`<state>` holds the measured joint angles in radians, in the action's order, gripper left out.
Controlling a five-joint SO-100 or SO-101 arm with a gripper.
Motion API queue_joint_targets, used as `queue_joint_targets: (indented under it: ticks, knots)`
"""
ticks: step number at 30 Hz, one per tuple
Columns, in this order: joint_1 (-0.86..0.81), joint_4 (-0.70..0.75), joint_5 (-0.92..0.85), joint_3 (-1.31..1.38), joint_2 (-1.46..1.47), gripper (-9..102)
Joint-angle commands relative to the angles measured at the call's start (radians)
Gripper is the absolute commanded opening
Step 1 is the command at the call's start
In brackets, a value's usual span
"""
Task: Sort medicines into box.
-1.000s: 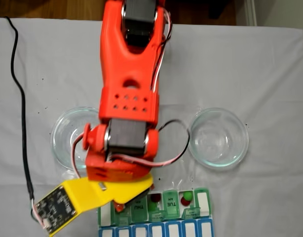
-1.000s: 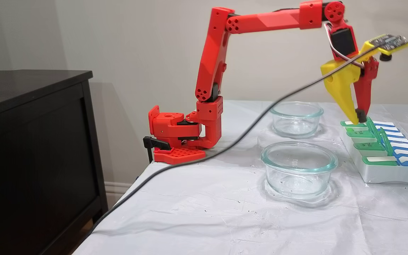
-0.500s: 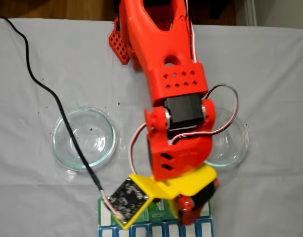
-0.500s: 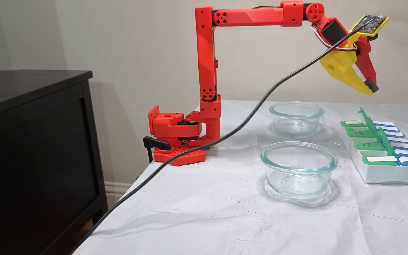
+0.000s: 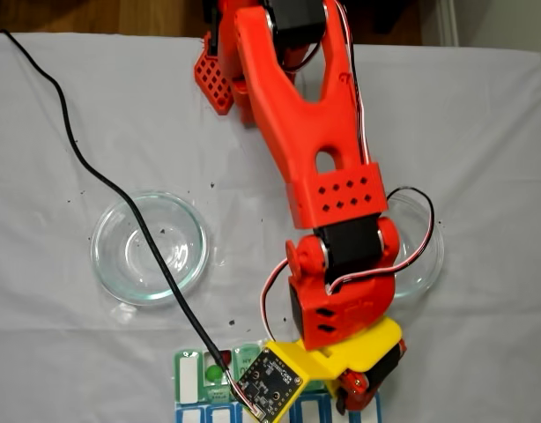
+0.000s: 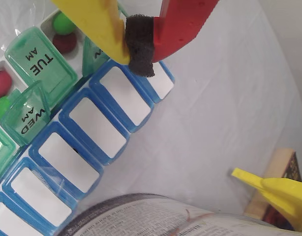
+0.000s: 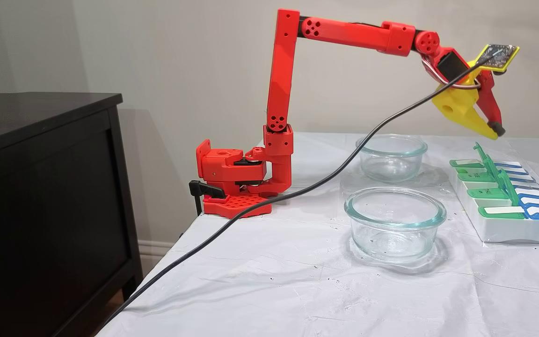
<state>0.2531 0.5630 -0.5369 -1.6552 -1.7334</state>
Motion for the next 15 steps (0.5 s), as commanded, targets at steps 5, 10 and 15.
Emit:
queue_joint_targets:
  ticks: [5,10,15]
  knots:
    - [0.025,0.163,0.032,0.272,0.083,0]
    - [0.037,0.245,0.054,0.319,0.110,0]
    - [0.052,0.281,0.060,0.331,0.115,0]
